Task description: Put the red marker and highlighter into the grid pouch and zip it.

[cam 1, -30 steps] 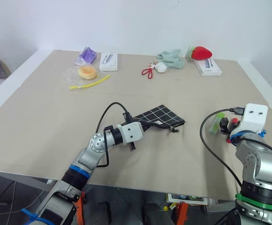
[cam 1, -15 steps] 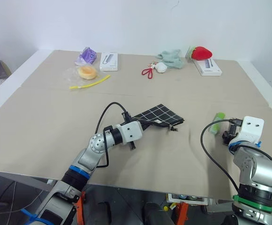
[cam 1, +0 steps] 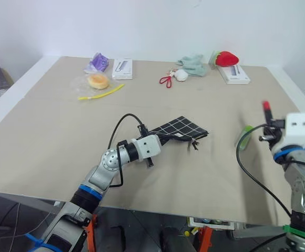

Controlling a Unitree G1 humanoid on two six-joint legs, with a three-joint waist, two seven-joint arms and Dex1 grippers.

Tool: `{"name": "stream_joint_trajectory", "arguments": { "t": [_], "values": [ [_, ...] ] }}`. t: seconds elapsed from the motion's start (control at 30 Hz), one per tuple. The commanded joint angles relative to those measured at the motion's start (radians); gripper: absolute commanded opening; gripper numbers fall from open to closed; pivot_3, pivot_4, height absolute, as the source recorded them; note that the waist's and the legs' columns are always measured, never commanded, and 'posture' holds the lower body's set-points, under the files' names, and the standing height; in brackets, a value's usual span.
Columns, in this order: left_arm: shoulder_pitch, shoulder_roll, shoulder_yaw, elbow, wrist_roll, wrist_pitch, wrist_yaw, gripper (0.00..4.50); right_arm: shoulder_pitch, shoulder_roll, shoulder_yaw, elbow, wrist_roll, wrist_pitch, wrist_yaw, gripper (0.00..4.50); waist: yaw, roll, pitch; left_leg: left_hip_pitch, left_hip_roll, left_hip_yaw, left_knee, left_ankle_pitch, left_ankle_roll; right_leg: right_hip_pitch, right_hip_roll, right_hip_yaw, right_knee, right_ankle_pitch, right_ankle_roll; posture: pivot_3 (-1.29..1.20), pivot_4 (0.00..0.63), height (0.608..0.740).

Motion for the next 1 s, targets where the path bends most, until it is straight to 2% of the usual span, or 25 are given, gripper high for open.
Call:
{"name": "stream_joint_trajectory", "arguments": {
  "t": [0.03,0.13,0.23,0.6,1.0],
  "values": [
    [-0.025,-0.003,0.013,-0.006,-0.021,-0.019,-0.008,0.00,0.110,-0.125,0.050,-0.106,0.077,-0.176,0.330,0.59,0.002,-0.001,0.000,0.000,0.000,-0.002,0.000,0.000,0.000,0.001,0.000,-0.002,0.000,0.000,-0.001,0.00,0.150,0.728],
    [-0.035,-0.004,0.012,0.003,-0.026,-0.028,-0.018,0.00,0.187,-0.271,0.099,-0.057,0.004,-0.265,0.468,0.59,0.004,-0.001,0.001,0.000,-0.001,-0.005,0.002,0.000,0.000,0.004,-0.001,-0.004,0.000,-0.001,-0.001,0.00,0.150,0.728],
    [-0.041,-0.005,0.011,0.009,-0.027,-0.038,-0.024,0.00,0.188,-0.339,0.147,0.034,-0.077,-0.360,0.492,0.59,0.004,-0.003,0.002,0.001,-0.003,-0.004,0.004,0.000,0.000,0.007,-0.004,-0.004,-0.001,-0.001,0.000,0.00,0.150,0.728],
    [-0.032,-0.003,0.008,0.003,-0.028,-0.058,-0.047,0.00,0.075,-0.343,0.185,0.234,-0.182,-0.492,0.472,0.59,0.004,-0.003,0.002,0.004,-0.003,-0.004,0.004,0.001,0.000,0.009,-0.004,-0.004,-0.001,0.001,0.001,0.00,0.150,0.728],
    [-0.031,0.001,0.007,0.007,-0.019,-0.063,-0.045,0.00,0.078,-0.352,0.144,0.230,-0.138,-0.487,0.521,0.59,0.005,-0.003,0.002,0.004,-0.004,-0.005,0.003,0.001,0.000,0.009,-0.004,-0.004,-0.001,0.000,0.000,0.00,0.150,0.728]
  ]
}}
